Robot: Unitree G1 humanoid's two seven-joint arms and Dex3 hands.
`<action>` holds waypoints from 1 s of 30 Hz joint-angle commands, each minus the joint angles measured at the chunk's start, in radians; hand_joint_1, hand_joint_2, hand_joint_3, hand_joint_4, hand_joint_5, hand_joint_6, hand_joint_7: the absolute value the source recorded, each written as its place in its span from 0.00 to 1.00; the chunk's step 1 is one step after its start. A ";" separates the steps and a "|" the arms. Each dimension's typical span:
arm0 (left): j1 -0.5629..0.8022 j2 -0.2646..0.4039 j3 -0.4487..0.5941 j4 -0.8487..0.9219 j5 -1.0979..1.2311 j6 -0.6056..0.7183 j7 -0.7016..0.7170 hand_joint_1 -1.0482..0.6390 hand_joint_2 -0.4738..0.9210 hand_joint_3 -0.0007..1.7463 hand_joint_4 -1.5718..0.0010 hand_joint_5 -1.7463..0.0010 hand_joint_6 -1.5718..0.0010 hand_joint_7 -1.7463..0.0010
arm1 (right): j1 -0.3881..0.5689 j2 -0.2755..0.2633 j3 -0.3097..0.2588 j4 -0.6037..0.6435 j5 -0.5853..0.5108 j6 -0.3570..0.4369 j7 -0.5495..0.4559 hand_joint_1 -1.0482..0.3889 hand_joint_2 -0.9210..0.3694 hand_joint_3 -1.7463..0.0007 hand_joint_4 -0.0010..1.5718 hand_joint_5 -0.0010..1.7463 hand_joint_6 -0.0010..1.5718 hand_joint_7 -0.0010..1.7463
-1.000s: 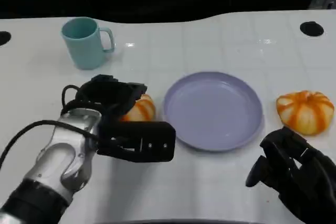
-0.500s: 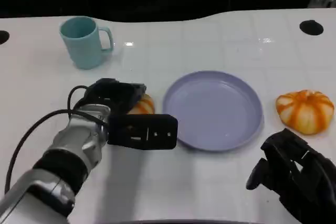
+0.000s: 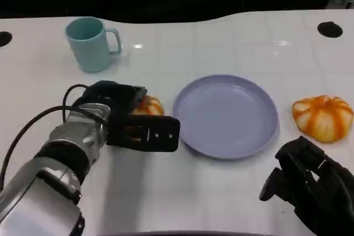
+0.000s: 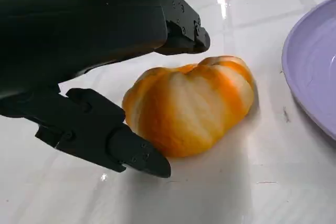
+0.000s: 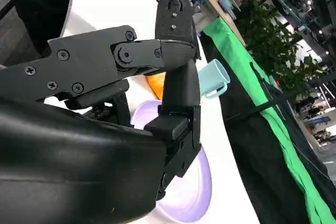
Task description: Grasp the bread from the table and place it into the plate.
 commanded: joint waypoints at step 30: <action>0.026 0.024 0.091 0.053 -0.125 -0.144 0.373 0.52 0.99 0.17 0.48 0.00 0.65 0.00 | 0.019 -0.025 -0.022 -0.010 0.021 -0.003 0.017 0.36 0.00 0.88 0.40 1.00 0.34 0.88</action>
